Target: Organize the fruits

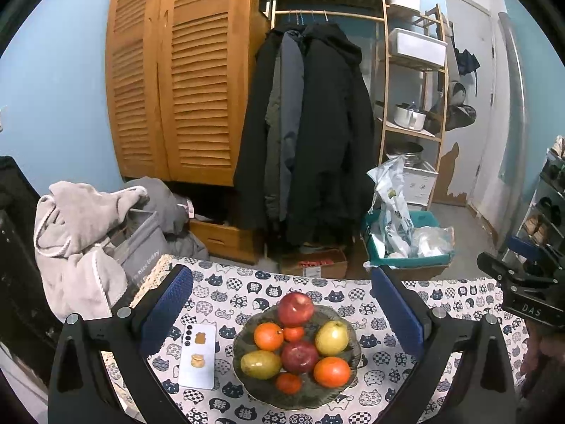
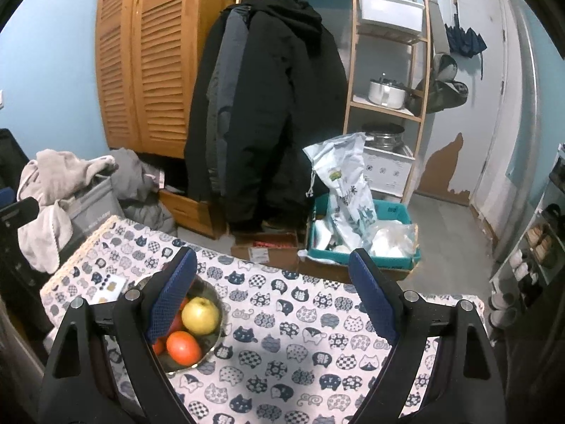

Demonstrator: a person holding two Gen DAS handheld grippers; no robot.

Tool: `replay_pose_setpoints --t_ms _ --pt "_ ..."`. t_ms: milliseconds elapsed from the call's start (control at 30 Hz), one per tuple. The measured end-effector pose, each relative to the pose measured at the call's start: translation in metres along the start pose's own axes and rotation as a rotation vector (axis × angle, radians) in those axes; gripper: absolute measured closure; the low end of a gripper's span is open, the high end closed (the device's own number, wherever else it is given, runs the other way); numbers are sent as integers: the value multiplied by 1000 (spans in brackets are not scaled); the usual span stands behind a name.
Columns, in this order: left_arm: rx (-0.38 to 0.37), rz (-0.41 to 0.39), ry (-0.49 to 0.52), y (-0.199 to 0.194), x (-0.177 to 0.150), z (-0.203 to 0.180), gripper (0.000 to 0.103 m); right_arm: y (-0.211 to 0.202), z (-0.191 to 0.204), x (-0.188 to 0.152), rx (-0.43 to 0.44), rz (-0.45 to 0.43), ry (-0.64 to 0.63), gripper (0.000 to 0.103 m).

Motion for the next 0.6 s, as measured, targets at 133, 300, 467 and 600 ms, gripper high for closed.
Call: replay_pose_setpoints --t_ms 133,300,467,600 --pt "7 2 0 1 0 -1 1 -1 0 0 -13 -8 -9 17" --pt "6 4 -1 1 1 0 1 -1 0 0 -11 -7 -12 17" --pt "11 -6 4 0 1 -2 1 -1 2 0 -11 -5 -13 17" --pt "10 -6 5 -1 -1 -3 1 -2 2 0 -14 -4 -14 17"
Point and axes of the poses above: each gripper's, at about its wrist camera, not at the fingertips, and y roughly the way its jaws point, z to its left, x to its top, the point moved 4 cm from there along y, roughly the way its jaws point, and after that the axes turned 4 degrees about z, right-handed, at the moved point
